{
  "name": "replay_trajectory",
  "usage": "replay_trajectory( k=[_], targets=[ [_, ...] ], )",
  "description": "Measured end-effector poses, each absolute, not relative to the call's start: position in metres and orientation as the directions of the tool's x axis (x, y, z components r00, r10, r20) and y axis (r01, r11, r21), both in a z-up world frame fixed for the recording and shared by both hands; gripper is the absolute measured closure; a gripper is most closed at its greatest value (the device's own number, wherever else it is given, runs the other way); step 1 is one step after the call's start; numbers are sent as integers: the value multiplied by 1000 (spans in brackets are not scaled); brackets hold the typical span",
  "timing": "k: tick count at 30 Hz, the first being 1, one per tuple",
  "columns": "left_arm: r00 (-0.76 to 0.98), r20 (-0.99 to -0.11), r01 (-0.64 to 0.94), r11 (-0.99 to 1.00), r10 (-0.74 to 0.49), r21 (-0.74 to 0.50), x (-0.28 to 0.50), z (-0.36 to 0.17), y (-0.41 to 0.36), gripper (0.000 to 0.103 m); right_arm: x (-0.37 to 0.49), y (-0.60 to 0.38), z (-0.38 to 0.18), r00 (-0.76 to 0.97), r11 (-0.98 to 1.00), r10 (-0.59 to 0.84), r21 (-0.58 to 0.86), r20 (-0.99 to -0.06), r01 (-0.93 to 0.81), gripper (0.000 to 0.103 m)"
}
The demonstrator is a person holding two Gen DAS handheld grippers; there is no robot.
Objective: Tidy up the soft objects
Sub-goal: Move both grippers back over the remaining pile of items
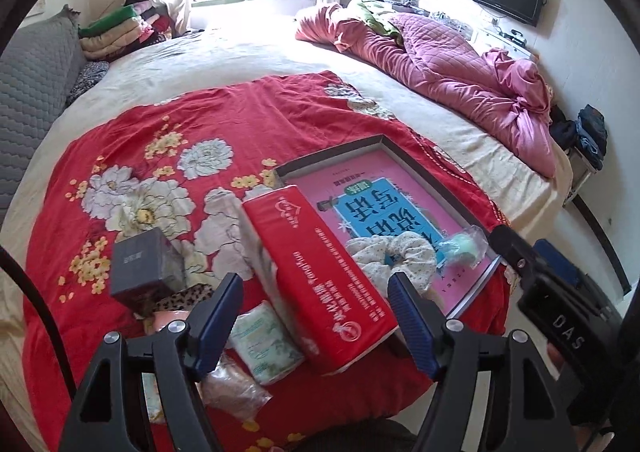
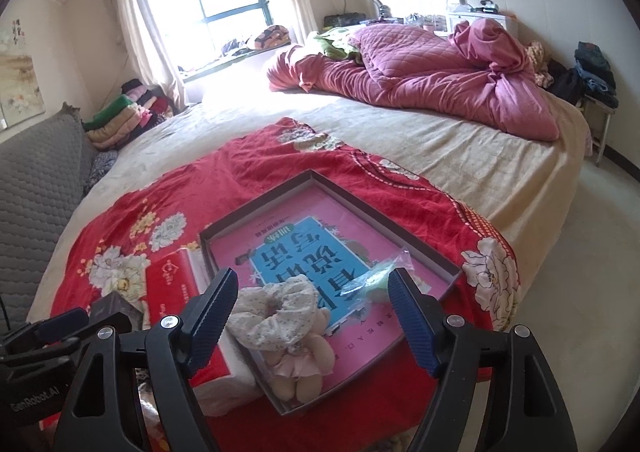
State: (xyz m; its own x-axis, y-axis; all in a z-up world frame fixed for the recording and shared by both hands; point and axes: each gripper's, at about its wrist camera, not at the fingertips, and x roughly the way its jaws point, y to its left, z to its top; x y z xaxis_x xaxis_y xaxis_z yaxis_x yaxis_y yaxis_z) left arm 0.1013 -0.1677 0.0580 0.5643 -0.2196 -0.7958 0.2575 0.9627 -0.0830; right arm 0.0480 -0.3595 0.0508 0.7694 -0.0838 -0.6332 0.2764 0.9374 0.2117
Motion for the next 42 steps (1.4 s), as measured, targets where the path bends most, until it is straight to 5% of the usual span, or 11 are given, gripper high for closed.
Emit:
replay_trajectory(
  k=[42],
  targets=[
    [612,-777,68,988,-148,-135,56,90,-29,29,22,-229,106,795,996,64,89,-604,-12,24]
  ],
)
